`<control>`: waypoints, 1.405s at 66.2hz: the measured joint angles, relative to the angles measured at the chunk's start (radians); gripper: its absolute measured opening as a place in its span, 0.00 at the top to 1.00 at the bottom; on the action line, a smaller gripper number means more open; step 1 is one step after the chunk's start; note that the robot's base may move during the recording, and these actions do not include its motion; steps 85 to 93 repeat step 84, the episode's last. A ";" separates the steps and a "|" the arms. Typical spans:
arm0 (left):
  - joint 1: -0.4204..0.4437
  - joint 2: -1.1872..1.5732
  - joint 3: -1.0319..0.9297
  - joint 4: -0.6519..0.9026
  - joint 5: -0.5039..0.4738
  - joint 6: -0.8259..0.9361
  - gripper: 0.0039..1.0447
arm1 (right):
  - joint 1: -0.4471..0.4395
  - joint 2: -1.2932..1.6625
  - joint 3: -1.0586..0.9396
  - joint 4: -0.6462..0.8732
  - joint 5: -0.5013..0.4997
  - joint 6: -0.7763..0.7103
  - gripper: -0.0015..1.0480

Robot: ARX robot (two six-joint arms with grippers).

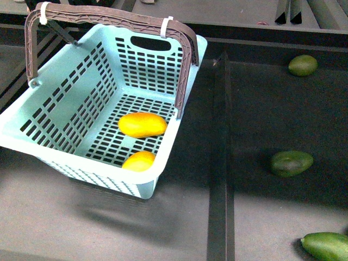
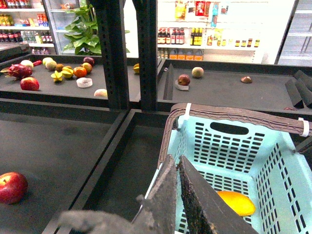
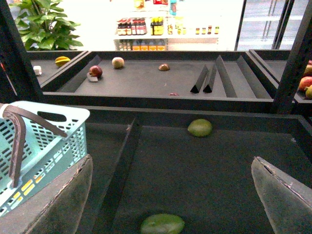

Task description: Pick lemon and mango into basket

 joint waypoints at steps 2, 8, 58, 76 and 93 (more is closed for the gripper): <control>0.000 -0.010 0.000 -0.010 0.000 0.000 0.97 | 0.000 0.000 0.000 0.000 0.000 0.000 0.08; 0.000 -0.047 0.000 -0.045 0.000 0.000 0.97 | 0.000 0.000 0.000 0.000 0.000 0.000 0.08; 0.000 -0.276 0.000 -0.282 0.000 0.000 0.93 | 0.000 0.000 0.000 0.000 0.000 0.000 0.08; 0.000 -0.276 0.000 -0.282 0.000 0.000 0.34 | 0.000 0.000 0.000 0.000 0.000 0.000 0.08; 0.000 -0.276 0.000 -0.282 0.000 0.000 0.09 | 0.000 0.000 0.000 0.000 0.000 0.000 0.08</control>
